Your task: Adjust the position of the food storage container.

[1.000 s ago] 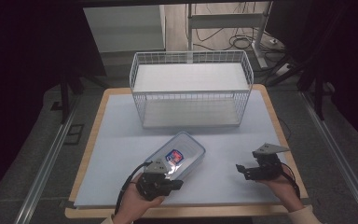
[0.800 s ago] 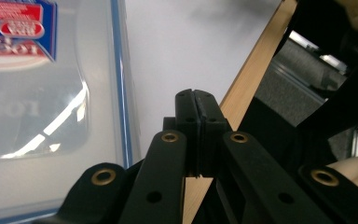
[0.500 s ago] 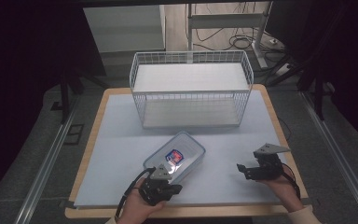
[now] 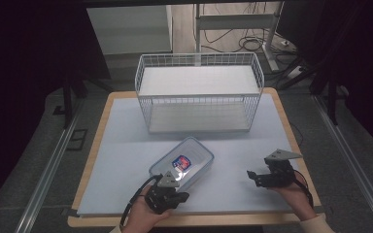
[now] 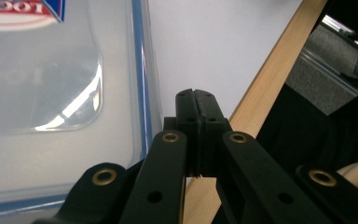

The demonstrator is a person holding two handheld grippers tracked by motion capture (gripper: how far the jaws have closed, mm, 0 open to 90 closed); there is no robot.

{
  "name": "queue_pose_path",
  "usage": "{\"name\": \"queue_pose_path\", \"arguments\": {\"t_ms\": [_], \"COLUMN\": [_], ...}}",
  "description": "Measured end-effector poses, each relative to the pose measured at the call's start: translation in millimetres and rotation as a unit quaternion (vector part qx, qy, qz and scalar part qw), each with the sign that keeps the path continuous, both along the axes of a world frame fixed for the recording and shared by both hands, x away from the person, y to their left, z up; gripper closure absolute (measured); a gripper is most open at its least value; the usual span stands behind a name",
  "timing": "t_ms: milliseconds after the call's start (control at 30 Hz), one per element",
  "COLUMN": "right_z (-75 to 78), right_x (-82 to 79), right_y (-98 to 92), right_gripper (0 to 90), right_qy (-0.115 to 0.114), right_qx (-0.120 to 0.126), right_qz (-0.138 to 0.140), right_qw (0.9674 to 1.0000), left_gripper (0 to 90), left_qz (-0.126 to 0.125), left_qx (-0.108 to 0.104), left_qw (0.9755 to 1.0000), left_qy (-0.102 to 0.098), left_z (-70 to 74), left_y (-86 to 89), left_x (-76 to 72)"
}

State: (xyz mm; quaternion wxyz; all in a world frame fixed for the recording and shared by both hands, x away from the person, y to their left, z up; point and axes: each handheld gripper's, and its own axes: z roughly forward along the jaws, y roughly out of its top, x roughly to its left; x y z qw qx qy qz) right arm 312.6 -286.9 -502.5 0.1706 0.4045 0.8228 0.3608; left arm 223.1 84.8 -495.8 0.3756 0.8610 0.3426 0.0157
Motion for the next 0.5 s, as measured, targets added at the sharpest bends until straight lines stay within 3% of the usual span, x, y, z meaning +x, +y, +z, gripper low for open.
{"name": "queue_pose_path", "arguments": {"t_ms": [500], "right_z": [-0.5], "right_x": [-0.4], "right_y": [0.1], "right_gripper": [13.1], "right_qy": [0.003], "right_qx": [-0.001], "right_qz": [0.001], "right_qw": [1.0000], "left_gripper": [90.0], "left_qz": [0.033], "left_qx": [-0.004], "left_qw": [0.9994], "left_qy": [0.009], "left_z": [-3.7], "left_y": [28.8], "left_x": [8.9]}}
